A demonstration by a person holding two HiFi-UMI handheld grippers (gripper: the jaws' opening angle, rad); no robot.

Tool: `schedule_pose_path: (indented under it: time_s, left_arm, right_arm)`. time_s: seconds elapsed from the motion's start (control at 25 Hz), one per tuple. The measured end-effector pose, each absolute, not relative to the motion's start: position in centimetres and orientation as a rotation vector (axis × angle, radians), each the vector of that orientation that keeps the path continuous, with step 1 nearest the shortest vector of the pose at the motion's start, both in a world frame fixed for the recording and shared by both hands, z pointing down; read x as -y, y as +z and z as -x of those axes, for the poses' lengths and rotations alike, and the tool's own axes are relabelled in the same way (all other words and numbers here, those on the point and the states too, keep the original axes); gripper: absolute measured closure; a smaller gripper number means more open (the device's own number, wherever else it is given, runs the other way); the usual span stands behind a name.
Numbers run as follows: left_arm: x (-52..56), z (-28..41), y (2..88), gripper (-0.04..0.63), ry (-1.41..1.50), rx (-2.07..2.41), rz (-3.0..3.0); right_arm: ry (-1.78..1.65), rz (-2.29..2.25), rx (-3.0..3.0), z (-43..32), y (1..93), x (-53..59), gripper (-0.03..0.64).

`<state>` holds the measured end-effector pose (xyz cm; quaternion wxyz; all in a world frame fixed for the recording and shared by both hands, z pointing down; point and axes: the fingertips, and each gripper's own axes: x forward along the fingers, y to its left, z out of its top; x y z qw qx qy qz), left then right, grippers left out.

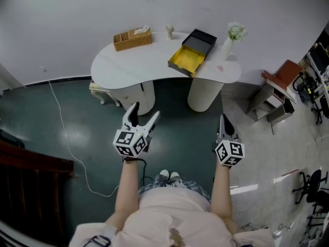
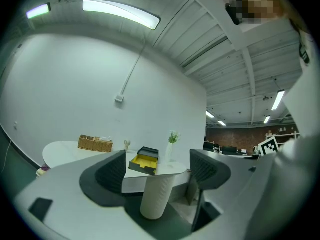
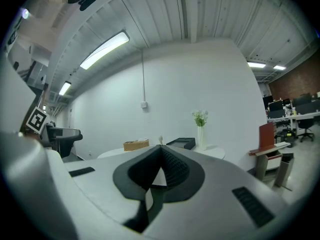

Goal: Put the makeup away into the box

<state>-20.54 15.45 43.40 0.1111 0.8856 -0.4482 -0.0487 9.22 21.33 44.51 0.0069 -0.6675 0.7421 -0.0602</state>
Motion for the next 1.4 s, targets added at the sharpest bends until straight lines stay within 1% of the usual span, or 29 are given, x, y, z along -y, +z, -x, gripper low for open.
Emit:
schedule_pose_path:
  time_s: [0.48,0.84,1.04,1.2,1.4]
  left_arm:
    - [-15.2,20.3,45.2,0.212,-0.066,1.242,-2.633]
    - [-9.9,17.8,45.4,0.212,-0.072,1.198,-2.663]
    - [-4.0,14.9,46.0,0.212,-0.070,1.202,-2.687]
    - [2.8,12.7,46.1,0.212,-0.074,1.244,-2.689]
    - [11.1,9.9,45.0,0.212,-0.056,1.283,-2.668]
  right_arm:
    - [-0.214,2.162,-2.258,-8.9,46.0,-22.8,0.601]
    - [-0.204,2.185,-2.229,-10.6,46.2,-18.5,0.601]
    - [-0.211,2.159,-2.223,-13.0,47.6,-12.1,0.601]
    - [-0.218,2.110,-2.243,-15.2,48.0,-4.1,0.601]
    - [-0.236,2.035,-2.318,-16.7,46.5,6.8,0.601]
